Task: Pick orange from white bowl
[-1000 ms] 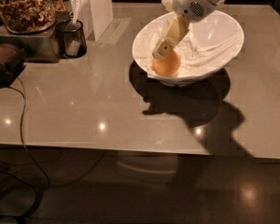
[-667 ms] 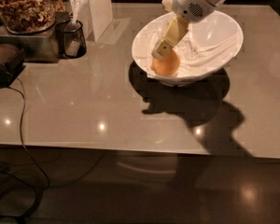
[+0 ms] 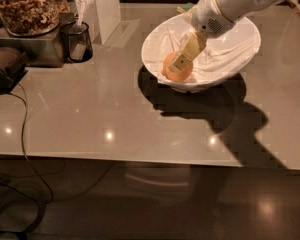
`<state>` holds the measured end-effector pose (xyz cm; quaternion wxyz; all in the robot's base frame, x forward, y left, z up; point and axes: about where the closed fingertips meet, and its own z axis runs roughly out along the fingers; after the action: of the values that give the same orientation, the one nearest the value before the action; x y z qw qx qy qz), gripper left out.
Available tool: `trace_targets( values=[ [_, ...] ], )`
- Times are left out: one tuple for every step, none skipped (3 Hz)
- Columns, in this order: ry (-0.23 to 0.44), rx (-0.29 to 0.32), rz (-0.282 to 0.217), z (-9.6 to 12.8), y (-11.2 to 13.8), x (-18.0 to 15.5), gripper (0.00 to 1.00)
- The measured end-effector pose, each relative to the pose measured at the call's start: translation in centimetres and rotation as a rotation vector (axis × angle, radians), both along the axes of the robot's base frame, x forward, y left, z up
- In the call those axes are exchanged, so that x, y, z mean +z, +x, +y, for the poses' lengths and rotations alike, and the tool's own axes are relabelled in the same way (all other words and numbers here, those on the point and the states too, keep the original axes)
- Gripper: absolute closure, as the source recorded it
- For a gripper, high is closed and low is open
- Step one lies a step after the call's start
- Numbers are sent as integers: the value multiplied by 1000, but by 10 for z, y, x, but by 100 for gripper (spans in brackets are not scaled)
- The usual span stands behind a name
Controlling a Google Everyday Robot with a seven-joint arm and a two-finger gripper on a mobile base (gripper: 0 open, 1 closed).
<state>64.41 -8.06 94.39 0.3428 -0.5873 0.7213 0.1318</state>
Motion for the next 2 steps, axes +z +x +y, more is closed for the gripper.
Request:
trace_targets(
  values=[
    [0,0,0,0,0,0,19],
    [1,2,-1,1,0,0,27]
  ],
)
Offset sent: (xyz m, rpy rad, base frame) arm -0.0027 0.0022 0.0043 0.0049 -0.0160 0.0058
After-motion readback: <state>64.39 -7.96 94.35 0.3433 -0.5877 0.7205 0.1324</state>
